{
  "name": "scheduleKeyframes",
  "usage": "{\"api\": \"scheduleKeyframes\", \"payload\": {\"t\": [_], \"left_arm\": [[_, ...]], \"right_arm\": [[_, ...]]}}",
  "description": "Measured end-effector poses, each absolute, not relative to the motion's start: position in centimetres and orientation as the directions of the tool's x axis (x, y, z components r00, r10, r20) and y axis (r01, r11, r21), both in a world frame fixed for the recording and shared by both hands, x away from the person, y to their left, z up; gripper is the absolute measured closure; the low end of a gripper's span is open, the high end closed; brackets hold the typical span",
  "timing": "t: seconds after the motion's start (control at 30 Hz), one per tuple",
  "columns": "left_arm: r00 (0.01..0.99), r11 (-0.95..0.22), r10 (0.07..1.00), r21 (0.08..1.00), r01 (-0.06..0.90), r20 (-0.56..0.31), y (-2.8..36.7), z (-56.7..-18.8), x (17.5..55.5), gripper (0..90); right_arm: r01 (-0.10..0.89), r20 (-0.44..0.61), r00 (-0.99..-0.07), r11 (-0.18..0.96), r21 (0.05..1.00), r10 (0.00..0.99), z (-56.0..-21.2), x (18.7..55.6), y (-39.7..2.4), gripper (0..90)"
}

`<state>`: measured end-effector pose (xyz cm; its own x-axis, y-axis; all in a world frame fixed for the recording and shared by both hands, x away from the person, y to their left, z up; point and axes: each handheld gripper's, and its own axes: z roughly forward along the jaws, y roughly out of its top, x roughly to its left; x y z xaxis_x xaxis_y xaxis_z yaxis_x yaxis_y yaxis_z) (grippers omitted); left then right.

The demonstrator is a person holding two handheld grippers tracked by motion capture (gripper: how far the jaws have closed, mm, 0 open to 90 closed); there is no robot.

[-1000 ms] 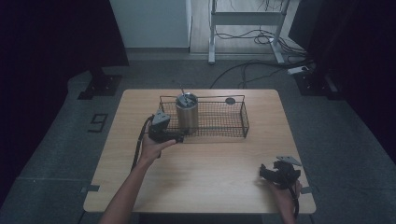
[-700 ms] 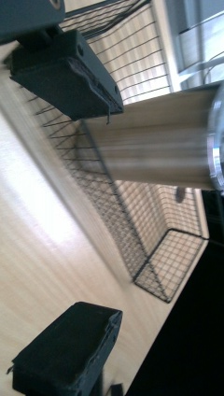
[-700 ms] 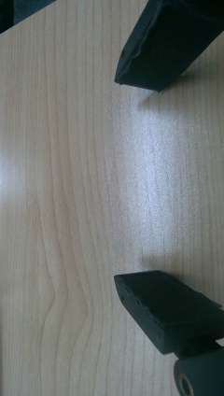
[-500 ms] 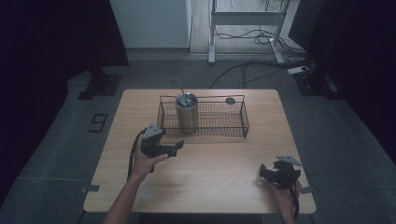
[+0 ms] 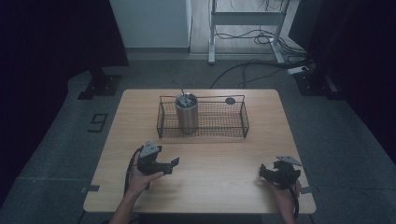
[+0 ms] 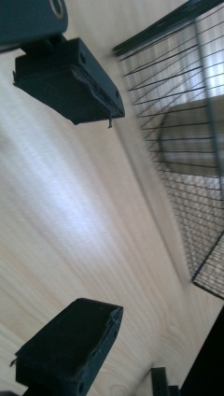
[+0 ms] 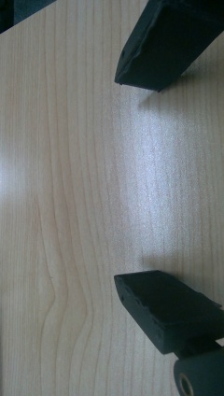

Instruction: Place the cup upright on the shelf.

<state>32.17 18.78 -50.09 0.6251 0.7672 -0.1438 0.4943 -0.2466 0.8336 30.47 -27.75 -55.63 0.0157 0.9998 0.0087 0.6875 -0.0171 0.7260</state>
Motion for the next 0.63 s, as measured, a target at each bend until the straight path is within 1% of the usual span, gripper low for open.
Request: {"api": "scheduleKeyframes", "payload": {"t": [0.23,0.3,0.47,0.63], "left_arm": [[0.64,-0.297,0.758,0.805,0.514,-0.129,18.3,-52.4,31.2,7.2],[0.635,-0.306,0.764,0.804,0.51,-0.112,18.2,-52.4,31.1,7.6],[0.631,-0.285,0.765,0.809,0.514,-0.132,18.2,-52.4,30.8,8.0],[0.63,-0.296,0.766,0.8,0.522,-0.127,18.2,-52.8,30.7,8.0]], "right_arm": [[0.688,0.009,0.016,-0.017,0.726,1.0,-55.6,30.5,-27.7,4.6],[0.688,0.009,0.016,-0.017,0.726,1.0,-55.6,30.5,-27.7,4.6],[0.687,0.009,0.016,-0.017,0.726,1.0,-55.6,30.5,-27.8,4.6],[0.688,0.009,0.016,-0.017,0.726,1.0,-55.6,30.5,-27.7,4.6]]}}
